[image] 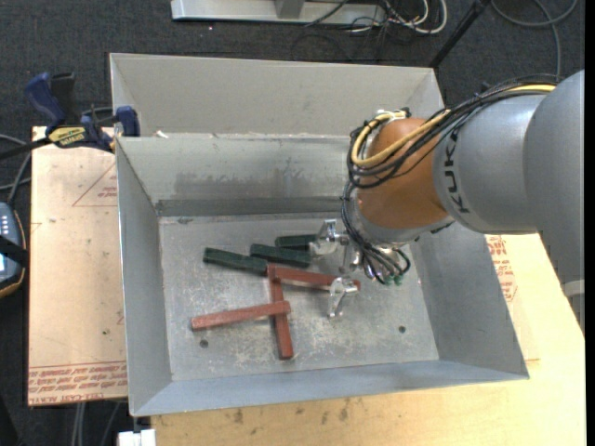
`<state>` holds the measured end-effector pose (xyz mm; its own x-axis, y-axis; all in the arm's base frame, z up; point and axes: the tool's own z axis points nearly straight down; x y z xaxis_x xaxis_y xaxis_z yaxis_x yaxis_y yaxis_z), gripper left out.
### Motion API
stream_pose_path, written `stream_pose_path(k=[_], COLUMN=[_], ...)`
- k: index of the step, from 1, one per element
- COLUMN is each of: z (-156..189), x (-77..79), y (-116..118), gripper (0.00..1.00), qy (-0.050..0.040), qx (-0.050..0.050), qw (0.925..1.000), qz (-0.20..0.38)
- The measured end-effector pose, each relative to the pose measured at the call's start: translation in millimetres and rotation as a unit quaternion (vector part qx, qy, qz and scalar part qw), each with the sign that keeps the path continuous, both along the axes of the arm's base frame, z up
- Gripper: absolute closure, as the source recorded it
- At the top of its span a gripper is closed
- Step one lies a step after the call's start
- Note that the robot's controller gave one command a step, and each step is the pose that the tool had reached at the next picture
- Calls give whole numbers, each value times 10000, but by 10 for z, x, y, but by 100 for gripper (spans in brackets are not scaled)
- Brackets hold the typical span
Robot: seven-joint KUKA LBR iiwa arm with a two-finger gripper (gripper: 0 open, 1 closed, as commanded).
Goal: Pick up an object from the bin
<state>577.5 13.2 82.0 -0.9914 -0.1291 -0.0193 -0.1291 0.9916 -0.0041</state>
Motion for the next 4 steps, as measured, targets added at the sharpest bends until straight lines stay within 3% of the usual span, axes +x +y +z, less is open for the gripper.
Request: stream_pose_path(k=[1, 3, 4], z=[-56, -20, 137], x=[44, 30, -5], y=[23, 9, 4], gripper=[100, 100, 100], qy=[-36, 10, 95], qx=[37, 32, 18], qw=[10000, 10000, 9999], qz=[62, 78, 79])
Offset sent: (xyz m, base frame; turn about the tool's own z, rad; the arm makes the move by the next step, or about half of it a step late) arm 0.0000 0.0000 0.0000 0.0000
